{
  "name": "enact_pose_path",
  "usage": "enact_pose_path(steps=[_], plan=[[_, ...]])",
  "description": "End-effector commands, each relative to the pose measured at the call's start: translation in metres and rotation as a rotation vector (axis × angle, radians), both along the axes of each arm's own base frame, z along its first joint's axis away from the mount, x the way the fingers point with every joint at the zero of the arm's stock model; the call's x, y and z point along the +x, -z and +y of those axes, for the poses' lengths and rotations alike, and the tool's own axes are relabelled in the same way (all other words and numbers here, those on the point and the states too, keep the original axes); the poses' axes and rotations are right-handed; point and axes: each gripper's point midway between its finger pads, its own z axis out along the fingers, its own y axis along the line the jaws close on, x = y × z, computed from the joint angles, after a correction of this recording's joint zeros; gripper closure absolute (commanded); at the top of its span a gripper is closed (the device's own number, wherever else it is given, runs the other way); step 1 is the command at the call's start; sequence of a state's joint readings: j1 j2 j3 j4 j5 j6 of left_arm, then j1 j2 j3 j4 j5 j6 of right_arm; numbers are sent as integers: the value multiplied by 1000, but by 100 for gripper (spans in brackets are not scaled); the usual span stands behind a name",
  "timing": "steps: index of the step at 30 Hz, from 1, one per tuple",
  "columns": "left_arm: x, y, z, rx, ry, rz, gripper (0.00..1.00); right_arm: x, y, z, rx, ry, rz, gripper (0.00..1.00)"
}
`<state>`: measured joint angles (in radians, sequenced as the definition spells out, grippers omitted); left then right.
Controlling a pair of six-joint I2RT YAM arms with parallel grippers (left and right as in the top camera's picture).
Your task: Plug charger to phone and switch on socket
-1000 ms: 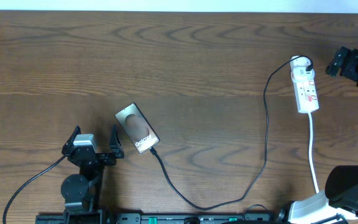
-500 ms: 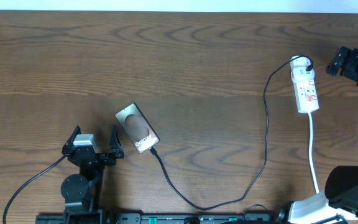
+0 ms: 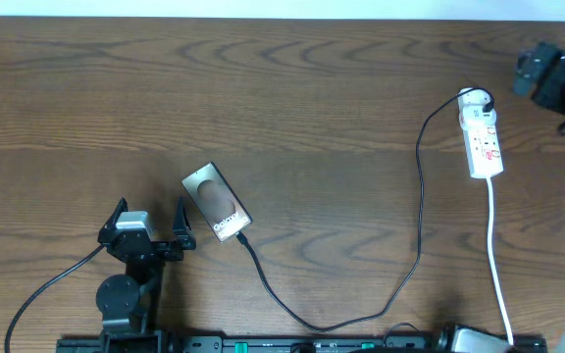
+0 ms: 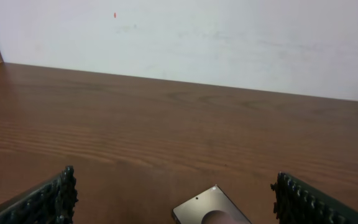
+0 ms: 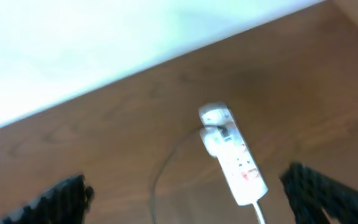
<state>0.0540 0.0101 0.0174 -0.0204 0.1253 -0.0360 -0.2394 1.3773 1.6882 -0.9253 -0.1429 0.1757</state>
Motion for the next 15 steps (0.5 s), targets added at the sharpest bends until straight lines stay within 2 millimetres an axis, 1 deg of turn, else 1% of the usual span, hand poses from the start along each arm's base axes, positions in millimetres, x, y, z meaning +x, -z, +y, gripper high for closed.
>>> enact_pose_path(steps=[1, 6, 9, 15], plan=[[-1, 14, -8, 2, 45, 45, 2, -14, 13, 28, 1, -61, -55, 1], [-1, 14, -8, 2, 45, 45, 2, -35, 26, 53, -21, -123, -196, 1], [-1, 14, -8, 2, 45, 45, 2, -49, 37, 63, -36, -149, -296, 1], [-1, 14, -8, 2, 45, 45, 2, -77, 58, 68, -66, -156, -485, 1]])
